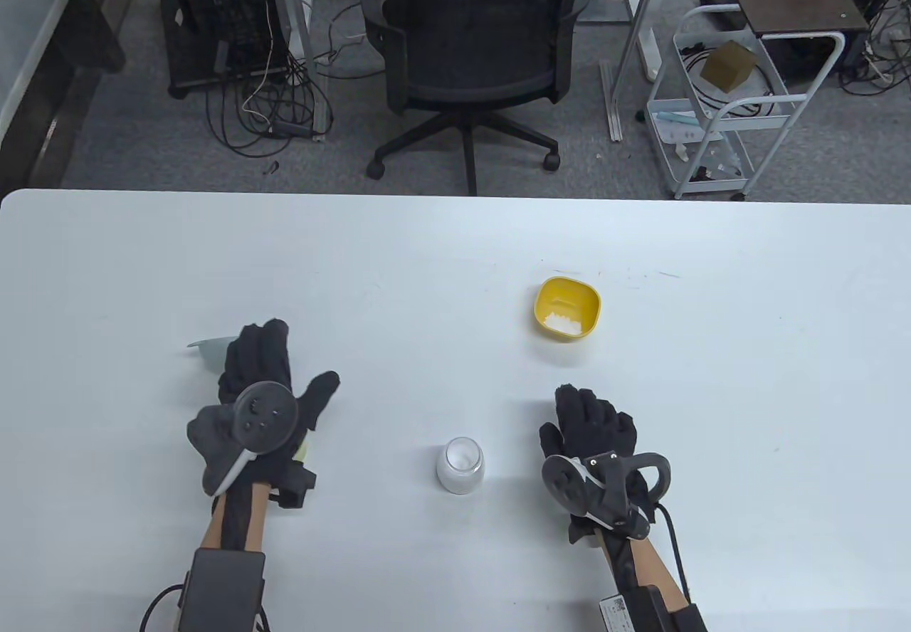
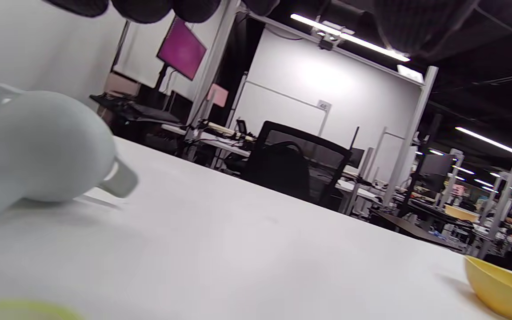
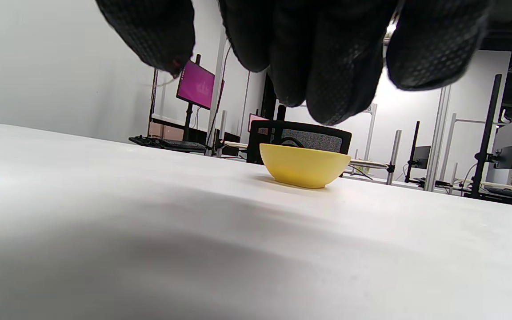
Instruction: Unscrew the press dispenser and pour salt into it
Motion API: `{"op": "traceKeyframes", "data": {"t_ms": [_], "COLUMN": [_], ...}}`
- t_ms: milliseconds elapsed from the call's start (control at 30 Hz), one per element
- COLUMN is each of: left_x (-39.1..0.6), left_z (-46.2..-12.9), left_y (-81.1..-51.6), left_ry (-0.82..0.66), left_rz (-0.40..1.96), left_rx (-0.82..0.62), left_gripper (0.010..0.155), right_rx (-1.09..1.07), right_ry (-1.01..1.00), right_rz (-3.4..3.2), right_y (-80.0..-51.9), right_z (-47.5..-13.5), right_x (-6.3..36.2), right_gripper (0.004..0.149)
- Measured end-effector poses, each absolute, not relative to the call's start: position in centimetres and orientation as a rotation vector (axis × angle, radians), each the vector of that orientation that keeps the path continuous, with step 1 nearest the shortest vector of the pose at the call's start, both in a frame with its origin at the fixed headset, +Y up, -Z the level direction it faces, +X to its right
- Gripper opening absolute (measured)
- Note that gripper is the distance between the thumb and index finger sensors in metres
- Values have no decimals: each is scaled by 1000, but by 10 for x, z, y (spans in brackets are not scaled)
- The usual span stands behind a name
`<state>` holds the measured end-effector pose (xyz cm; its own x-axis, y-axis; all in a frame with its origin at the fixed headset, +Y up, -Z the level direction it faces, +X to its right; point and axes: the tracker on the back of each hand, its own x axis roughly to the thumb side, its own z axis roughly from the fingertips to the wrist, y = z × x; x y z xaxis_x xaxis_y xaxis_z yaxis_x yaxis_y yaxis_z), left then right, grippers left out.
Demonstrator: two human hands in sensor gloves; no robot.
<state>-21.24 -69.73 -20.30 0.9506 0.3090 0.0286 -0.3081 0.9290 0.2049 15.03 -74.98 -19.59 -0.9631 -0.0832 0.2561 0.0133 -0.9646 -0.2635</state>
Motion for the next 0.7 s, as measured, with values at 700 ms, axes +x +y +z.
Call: {"op": "traceKeyframes", "data": {"t_ms": [700], "left_x": [-151], "left_z": [-169], "left_y": [-755], "left_ry": [-190], "left_rz": [49], "left_rx": [28], "left_gripper": [103], "right_rx": [-489], "right_ry": [338], "right_rz": [-2950], "right_y": [-764], "right_z": [-195], "right_x": [144], "right_gripper": [67]}}
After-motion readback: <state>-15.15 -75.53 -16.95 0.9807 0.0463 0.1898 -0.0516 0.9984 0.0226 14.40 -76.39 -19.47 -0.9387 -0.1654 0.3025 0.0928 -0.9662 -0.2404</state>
